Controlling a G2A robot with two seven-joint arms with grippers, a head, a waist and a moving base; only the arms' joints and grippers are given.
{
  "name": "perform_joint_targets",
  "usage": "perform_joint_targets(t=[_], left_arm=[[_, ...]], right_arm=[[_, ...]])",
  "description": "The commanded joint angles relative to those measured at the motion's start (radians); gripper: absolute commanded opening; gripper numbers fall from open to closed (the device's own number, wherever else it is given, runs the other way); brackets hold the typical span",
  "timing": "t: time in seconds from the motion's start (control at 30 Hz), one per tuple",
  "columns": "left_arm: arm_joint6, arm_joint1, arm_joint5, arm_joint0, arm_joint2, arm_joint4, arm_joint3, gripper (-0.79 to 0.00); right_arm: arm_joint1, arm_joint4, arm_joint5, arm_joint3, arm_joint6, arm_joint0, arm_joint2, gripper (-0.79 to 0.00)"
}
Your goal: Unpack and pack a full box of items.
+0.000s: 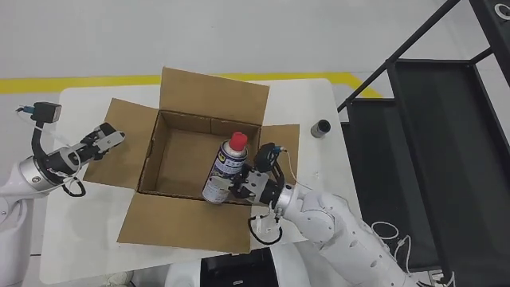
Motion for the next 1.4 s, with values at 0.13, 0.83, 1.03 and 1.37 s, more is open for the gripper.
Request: perform_joint_targets(t=[0.13,0.83,1.03,1.37], left_arm=[[0.0,0.0,0.0,0.0,0.0,0.0,0.0,0.0],[0.0,0.0,0.0,0.0,0.0,0.0,0.0,0.0],[0.0,0.0,0.0,0.0,0.0,0.0,0.0,0.0],[0.0,0.0,0.0,0.0,0.0,0.0,0.0,0.0]], right_arm=[[-0.015,0.173,0.188,-0.024,0.194,0.08,-0.029,-0.785],[-0.102,0.479,0.688,0.213,0.401,0.379,-0.19,-0.785],[-0.128,0.513,0.719,0.295,0.412,0.447,-0.24,-0.785],[-0.152,0.527,0.733,0.338,0.386,0.488,-0.266,0.0]])
